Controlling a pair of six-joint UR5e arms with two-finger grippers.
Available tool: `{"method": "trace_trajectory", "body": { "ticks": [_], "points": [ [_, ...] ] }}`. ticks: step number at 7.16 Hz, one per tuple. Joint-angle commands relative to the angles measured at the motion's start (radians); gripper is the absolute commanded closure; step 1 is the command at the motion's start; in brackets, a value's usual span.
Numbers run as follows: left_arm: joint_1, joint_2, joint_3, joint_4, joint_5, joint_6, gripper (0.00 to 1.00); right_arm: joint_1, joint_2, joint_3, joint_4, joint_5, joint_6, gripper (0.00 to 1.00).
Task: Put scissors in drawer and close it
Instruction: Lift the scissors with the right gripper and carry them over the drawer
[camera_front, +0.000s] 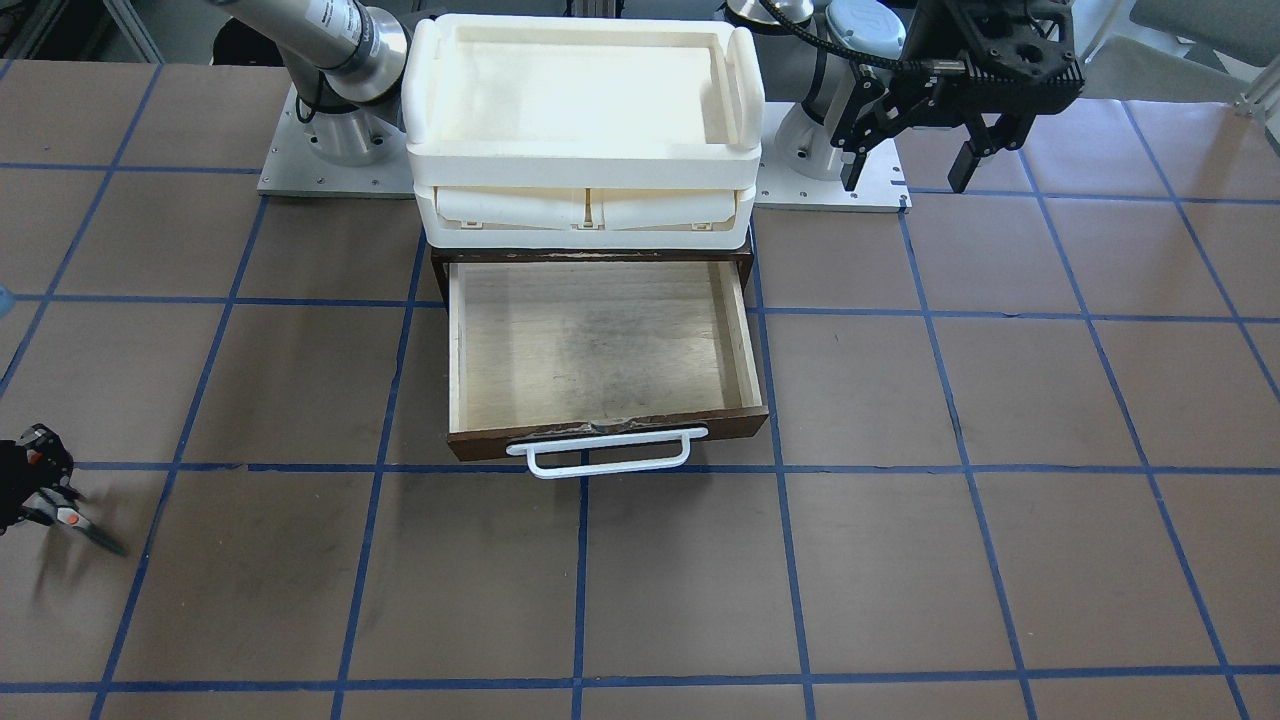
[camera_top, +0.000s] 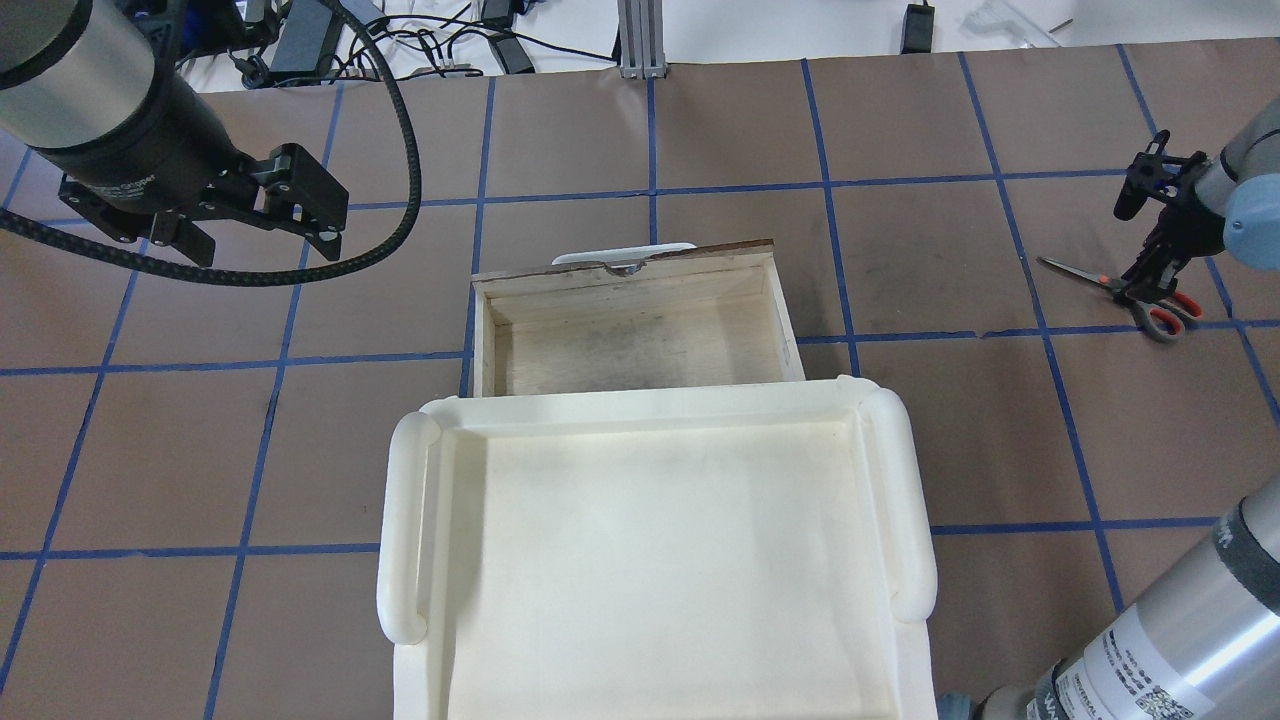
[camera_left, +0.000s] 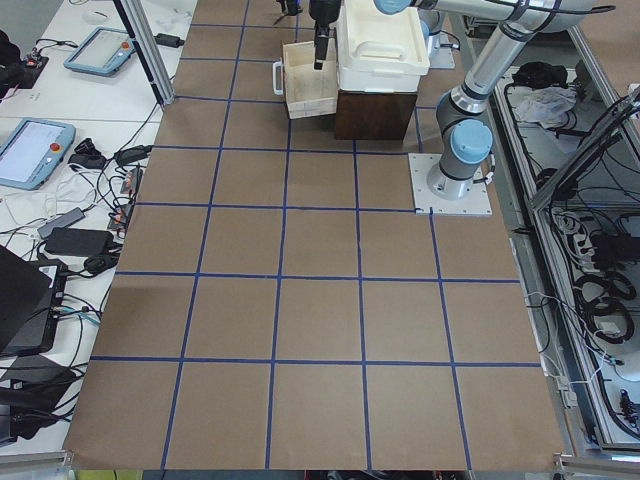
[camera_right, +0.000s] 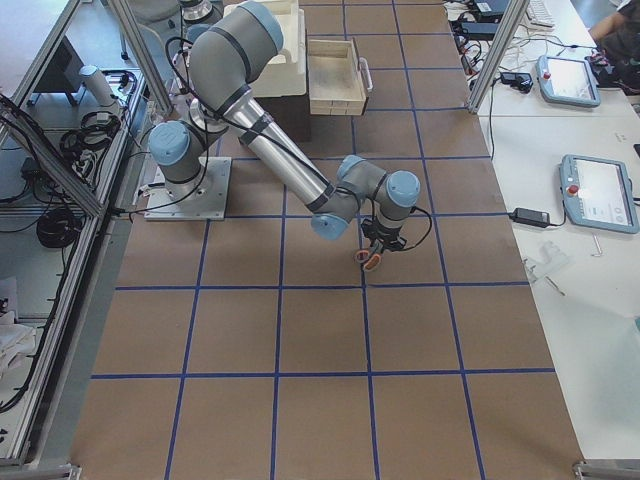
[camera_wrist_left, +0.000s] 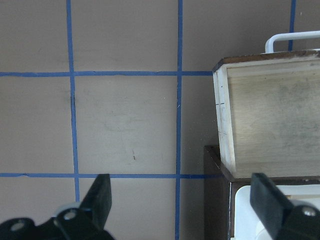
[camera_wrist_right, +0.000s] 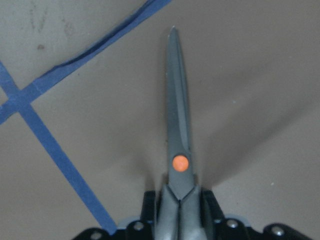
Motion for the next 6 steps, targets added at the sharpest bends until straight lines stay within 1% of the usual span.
{"method": "trace_trajectory", "body": {
  "ticks": [1, 3, 4, 5, 6],
  "points": [
    [0.000, 0.000, 0.000, 0.000, 0.000, 0.000, 0.00, 0.007, -0.034, -0.017, 0.008, -0.011, 0.042, 0.85],
    [0.000, 0.000, 0.000, -0.002, 0.000, 0.000, 0.00, 0.064, -0.137, -0.062, 0.063, -0.007, 0.052, 0.86],
    [0.000, 0.002, 0.000, -0.002, 0.000, 0.000, 0.00, 0.128, -0.197, -0.085, 0.128, -0.002, 0.079, 0.88],
    [0.000, 0.000, 0.000, -0.002, 0.000, 0.000, 0.00, 0.200, -0.250, -0.091, 0.182, -0.010, 0.102, 0.93],
    [0.000, 0.000, 0.000, -0.002, 0.000, 0.000, 0.00, 0.288, -0.299, -0.091, 0.198, -0.013, 0.112, 0.93]
  ]
}}
